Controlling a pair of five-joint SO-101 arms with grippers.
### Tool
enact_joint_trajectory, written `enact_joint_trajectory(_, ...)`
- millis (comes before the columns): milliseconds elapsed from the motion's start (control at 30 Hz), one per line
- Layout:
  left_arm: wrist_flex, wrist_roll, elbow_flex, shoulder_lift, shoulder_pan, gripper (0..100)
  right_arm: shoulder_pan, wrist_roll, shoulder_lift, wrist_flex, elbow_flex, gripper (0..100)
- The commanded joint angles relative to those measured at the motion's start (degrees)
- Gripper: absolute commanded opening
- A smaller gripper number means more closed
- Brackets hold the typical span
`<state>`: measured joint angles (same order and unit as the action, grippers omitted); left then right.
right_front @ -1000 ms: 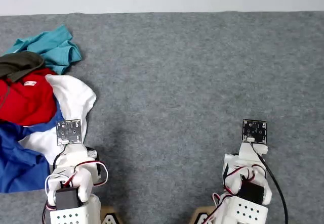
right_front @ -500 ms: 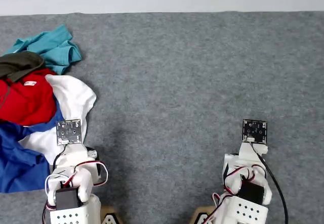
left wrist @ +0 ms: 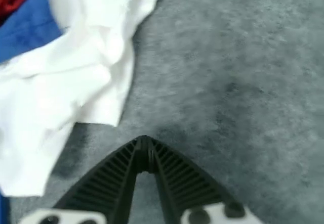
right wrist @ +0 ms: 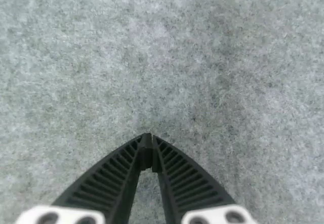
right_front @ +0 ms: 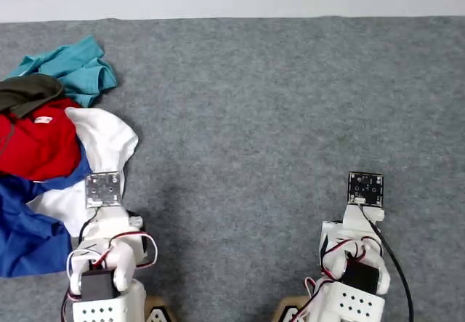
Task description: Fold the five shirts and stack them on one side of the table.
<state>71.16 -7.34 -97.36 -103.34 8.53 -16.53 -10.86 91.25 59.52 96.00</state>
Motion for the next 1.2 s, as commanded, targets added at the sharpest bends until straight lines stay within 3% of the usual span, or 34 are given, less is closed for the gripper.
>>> enact_joint_trajectory(0, 0.35, 0.62, 0.92, -0.53, -4.48, 0, 0.04, -0.53, 0.48, -0.04, 0.44, 1.0)
enact_joint_trajectory(233, -2.37, 0.70, 1.01, -0.53, -10.81, 0, 0.04, -0.53, 0.48, -0.04, 0.44, 1.0)
enact_joint_trajectory(433, -10.64, 0.62, 1.63, -0.44, -5.45, 0, 0.04, -0.53, 0.48, -0.04, 0.44, 1.0)
enact_joint_trajectory(867, -10.02, 5.54, 17.98, 0.79, -1.32, 0, 0.04, -0.53, 0.48, -0.04, 0.44, 1.0)
enact_joint_trajectory(1167, -7.91, 5.71, 40.31, 25.93, -1.32, 0, 0.04, -0.53, 0.48, -0.04, 0.44, 1.0)
